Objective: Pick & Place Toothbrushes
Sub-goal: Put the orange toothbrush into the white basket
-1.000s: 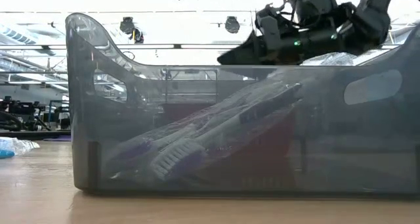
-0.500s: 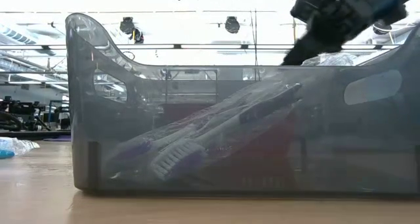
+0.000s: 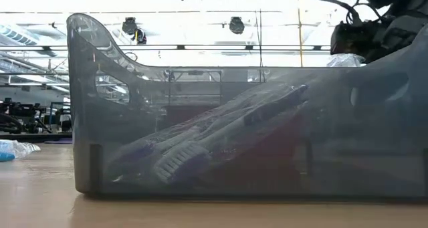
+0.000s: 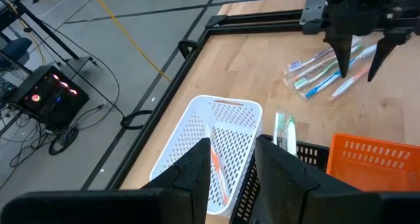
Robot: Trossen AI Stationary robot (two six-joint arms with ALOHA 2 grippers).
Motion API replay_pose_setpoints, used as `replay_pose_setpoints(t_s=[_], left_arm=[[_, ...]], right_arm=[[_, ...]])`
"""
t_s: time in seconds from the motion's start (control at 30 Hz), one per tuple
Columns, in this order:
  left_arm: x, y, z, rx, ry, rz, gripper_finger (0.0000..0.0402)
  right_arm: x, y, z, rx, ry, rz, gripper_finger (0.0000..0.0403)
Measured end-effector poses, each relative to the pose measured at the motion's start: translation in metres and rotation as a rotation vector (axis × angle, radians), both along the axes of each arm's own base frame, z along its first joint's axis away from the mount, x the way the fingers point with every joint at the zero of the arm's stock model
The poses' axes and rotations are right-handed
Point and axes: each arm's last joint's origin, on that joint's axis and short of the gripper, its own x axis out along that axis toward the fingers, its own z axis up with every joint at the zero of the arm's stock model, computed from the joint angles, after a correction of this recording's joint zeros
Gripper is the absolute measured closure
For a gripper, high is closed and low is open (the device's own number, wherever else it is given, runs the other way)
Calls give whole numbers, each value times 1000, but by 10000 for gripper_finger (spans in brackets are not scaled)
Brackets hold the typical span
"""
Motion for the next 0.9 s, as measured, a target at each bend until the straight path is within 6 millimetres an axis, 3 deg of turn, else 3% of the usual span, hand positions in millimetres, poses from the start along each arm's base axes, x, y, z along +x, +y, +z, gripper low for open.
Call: replay_pose_setpoints(t_s=[0.7,0.9], left_arm=[[0,0,0,-1,0,0,279],[0,0,0,-1,0,0,279]], right_arm=[[8,4,-39,-130,230,1,232],[11,5,-49,-165,278,-11,266]])
